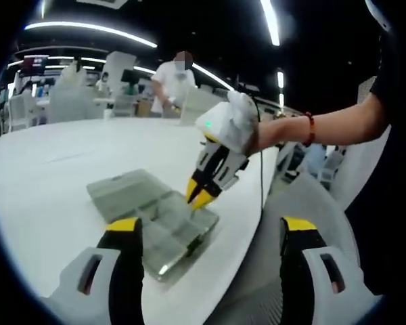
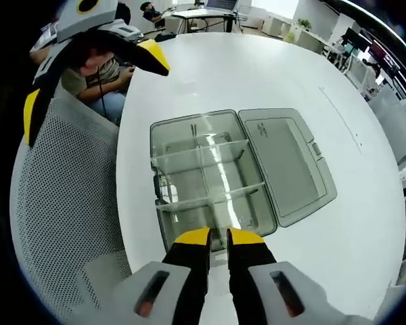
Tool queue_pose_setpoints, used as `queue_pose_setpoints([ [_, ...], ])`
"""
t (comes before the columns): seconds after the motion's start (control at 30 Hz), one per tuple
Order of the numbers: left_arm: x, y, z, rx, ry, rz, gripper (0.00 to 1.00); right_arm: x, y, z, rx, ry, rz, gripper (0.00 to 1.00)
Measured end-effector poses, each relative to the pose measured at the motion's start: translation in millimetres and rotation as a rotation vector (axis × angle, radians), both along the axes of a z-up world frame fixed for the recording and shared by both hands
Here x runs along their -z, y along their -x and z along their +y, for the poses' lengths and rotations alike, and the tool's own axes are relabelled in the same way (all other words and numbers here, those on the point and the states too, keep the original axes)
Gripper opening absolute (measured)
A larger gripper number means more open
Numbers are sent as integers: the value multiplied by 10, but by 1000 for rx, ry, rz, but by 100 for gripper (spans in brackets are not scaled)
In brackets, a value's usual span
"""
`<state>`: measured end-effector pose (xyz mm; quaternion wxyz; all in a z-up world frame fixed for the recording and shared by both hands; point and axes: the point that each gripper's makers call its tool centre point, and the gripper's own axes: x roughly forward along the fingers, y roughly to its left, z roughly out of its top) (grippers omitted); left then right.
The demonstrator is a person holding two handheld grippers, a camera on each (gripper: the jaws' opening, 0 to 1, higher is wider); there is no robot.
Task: Insert the divider into the dual guide fixture by aligning both edges with the guide slots and pushing it downward to the bottom, including one-sided entry, uneven engagement, binding, and posture correction.
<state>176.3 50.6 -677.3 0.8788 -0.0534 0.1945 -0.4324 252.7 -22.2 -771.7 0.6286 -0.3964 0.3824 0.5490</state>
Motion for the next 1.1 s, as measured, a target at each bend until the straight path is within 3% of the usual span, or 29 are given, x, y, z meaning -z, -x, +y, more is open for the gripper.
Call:
queue_pose_setpoints([
  [0.3,-35,100,-55,11,-21,-6,82,-101,30,31,79,-89,-36,10],
  [0.63,-57,158,-155,24,-38,0,82,-245,4,-75,230,-214,-85,13],
  [0.7,-64,151,-162,23,-44,-4,82,-257,44,-102,259,-244,-66,13],
  [1.1,-69,216,-267,51,-57,-2,82,-317,0,-323,388,-305,-123,18],
])
